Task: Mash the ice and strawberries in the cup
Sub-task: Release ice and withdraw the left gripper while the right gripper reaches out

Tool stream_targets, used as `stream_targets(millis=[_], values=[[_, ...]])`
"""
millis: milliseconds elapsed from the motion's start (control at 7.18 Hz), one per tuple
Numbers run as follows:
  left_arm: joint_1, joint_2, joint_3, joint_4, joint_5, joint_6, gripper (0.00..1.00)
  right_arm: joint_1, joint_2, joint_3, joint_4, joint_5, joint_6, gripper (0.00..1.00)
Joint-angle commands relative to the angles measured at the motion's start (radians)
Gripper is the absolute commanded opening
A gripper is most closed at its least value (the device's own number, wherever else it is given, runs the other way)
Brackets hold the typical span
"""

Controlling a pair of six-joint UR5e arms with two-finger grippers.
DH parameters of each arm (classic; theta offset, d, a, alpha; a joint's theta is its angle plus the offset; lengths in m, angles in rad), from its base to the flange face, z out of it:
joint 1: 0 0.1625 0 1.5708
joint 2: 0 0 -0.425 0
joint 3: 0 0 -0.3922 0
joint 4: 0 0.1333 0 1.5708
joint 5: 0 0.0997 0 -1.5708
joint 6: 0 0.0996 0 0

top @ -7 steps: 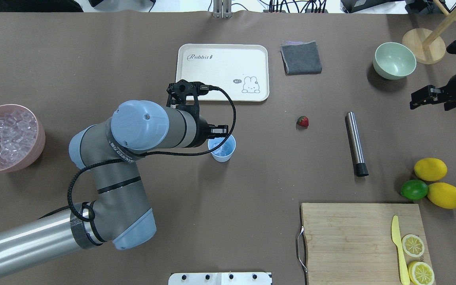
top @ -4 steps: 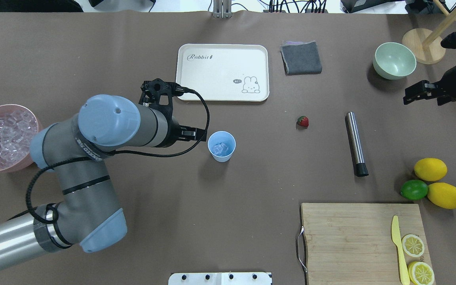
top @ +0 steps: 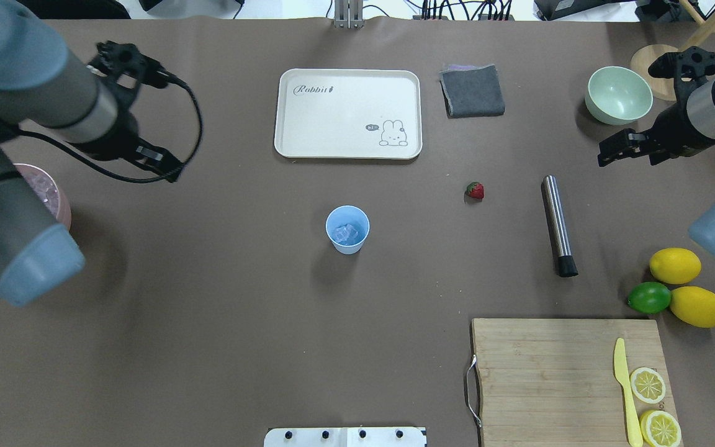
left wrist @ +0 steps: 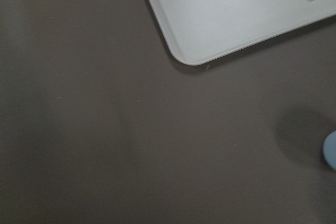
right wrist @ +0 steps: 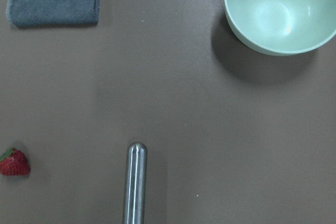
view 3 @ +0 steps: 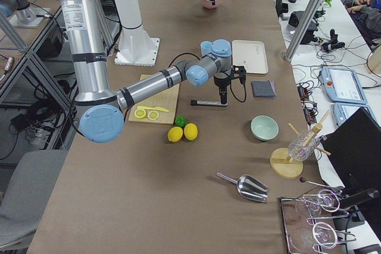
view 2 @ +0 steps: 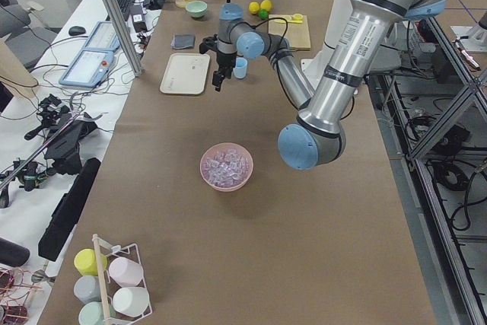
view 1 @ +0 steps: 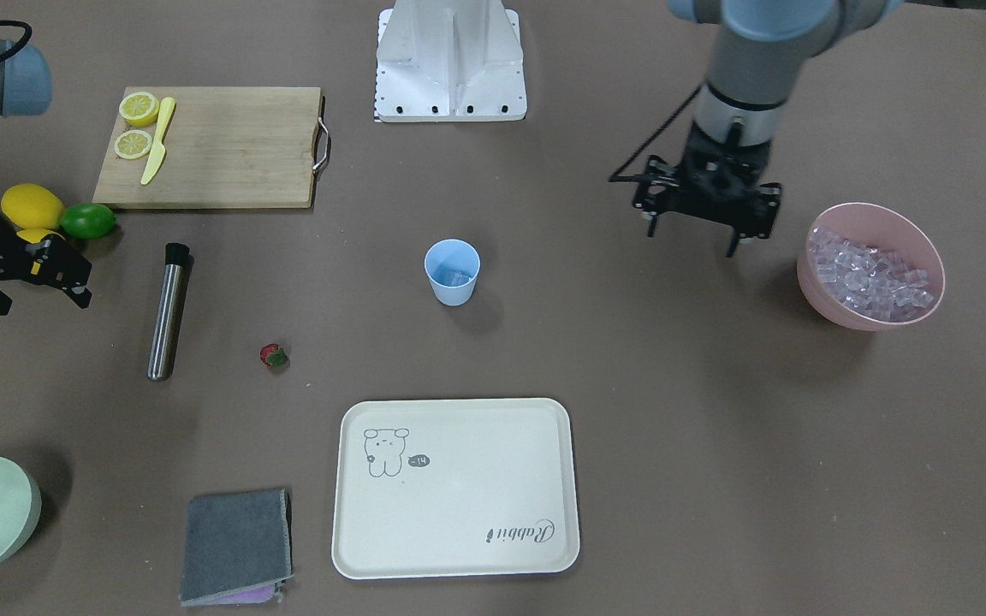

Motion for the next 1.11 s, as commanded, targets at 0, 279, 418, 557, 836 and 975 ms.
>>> stream_targets(millis=[0, 279, 418, 557, 836, 975], values=[[-0.272, 0.207, 0.07, 0.003, -0.217, 0.251, 1.0, -0.038, 0.018, 0.004, -0.001, -0.012, 0.065, 1.0], [-0.458, 0.31, 0.145, 0.005, -0.247, 0.497, 1.0, -0.092, 0.05, 0.004, -0.004, -0.045, 0.134, 1.0], [-0.534, 0.348, 0.173, 0.002, -0.247, 0.569, 1.0, -0.109, 0.066, 0.004, -0.005, -0.047, 0.168, 1.0], [-0.619, 0.388, 0.179, 0.012, -0.249, 0.685, 1.0, -0.127, 0.075, 0.003, -0.005, -0.059, 0.189, 1.0], [-0.646, 0.46, 0.184, 0.003, -0.247, 0.703, 1.0, -0.185, 0.108, -0.017, -0.01, -0.122, 0.197, 1.0], [-0.646, 0.472, 0.188, 0.002, -0.247, 0.703, 1.0, -0.227, 0.144, -0.06, -0.012, -0.175, 0.237, 1.0]])
